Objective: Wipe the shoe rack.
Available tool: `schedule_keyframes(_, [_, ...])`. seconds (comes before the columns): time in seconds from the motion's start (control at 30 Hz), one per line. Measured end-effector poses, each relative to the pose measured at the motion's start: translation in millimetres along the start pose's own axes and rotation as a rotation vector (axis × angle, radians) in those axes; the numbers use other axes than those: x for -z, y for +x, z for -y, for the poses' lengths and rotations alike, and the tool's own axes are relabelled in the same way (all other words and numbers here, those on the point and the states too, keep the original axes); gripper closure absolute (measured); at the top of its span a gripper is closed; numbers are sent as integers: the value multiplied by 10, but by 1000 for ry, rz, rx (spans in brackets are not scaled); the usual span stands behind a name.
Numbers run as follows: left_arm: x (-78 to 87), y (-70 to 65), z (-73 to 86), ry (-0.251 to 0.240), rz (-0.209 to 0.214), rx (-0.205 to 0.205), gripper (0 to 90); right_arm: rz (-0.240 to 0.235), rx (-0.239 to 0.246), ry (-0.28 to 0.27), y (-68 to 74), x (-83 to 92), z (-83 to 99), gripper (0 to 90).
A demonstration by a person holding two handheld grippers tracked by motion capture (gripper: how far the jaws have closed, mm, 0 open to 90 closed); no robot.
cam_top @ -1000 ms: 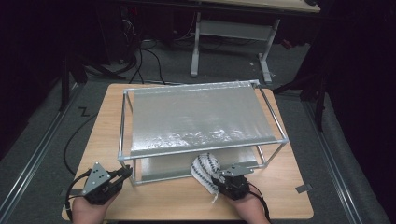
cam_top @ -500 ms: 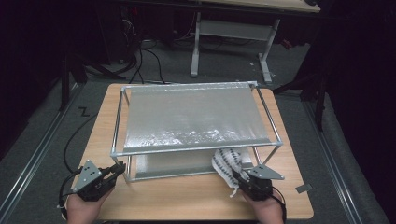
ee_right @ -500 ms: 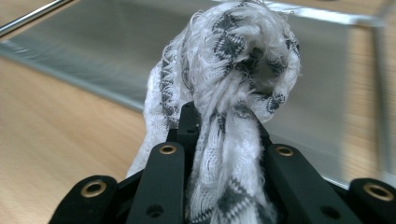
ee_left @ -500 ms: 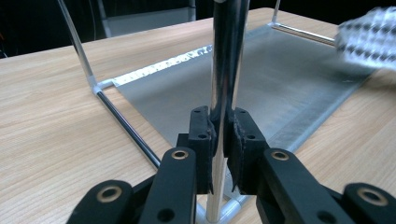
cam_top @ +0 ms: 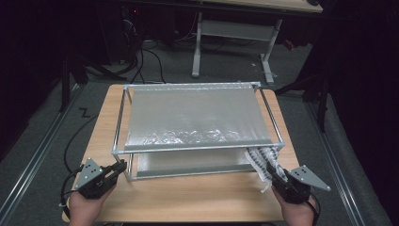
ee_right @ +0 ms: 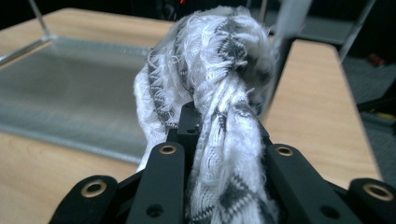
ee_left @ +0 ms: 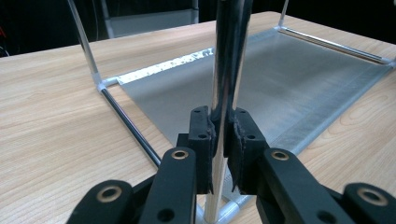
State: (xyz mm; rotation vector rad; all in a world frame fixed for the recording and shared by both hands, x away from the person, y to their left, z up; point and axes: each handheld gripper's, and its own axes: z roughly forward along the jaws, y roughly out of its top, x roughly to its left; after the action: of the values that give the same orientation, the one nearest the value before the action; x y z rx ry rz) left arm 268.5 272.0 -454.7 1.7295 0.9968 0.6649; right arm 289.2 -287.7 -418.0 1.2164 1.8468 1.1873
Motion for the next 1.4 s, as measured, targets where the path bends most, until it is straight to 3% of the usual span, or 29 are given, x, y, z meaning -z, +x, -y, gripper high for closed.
schedule_keyframes(0.2, [-1,-2,5,-3,-3,-3,806,49,17,-90,7,85,-140,752])
schedule_keyframes(0.4, [-4,2,11,-9,-2,-3,807,66,8,-62,-41,3,-97,753])
schedule_keyframes(0.73, [-5,4,19,-15,0,4,806,80,14,42,-73,-227,105,753])
schedule_keyframes(1.13, [-6,7,17,-14,3,0,806,61,-15,247,-101,-619,478,754])
schedule_keyframes(1.4, [-4,2,18,-13,0,1,806,58,-12,260,-85,-609,506,756])
